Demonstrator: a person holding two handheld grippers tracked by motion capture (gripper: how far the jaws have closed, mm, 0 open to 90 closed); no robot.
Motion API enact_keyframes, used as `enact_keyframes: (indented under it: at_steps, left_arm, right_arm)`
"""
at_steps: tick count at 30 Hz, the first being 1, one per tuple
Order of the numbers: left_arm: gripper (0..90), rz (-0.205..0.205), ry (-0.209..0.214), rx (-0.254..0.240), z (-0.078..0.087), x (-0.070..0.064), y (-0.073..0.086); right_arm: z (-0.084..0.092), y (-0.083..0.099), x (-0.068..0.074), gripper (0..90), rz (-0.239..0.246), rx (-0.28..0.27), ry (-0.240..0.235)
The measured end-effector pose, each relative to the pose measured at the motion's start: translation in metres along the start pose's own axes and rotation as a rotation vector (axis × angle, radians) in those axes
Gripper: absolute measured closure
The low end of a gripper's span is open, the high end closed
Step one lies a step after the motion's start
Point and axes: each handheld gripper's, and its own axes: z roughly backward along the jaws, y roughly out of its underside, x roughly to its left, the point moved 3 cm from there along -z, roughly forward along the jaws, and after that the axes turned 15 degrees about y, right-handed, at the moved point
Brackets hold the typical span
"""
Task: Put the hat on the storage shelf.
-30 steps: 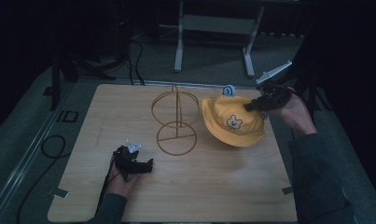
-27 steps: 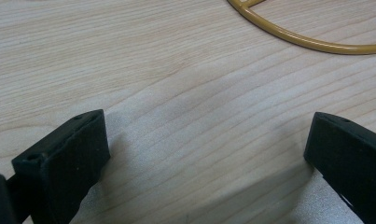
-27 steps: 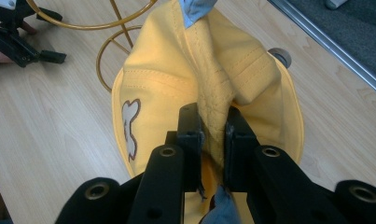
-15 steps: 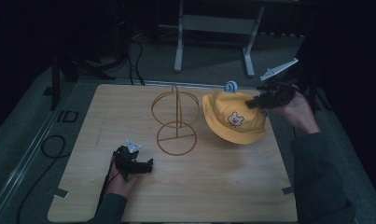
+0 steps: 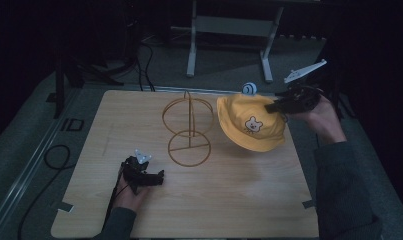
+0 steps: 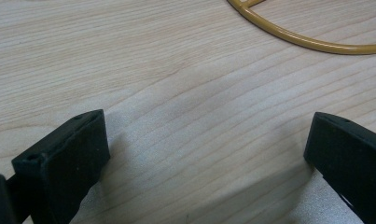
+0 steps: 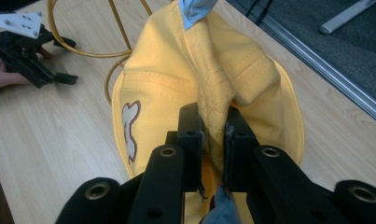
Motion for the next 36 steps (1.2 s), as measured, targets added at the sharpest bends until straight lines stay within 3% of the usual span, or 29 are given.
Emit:
enact_keyframes:
  at_steps: [36]
  left_arm:
    - [0.0,0.000,-0.001,0.003,0.000,-0.001,0.000]
  right_arm:
    - [0.018,-0.019,0.004,80.9,0.017,-0.064,-0.003]
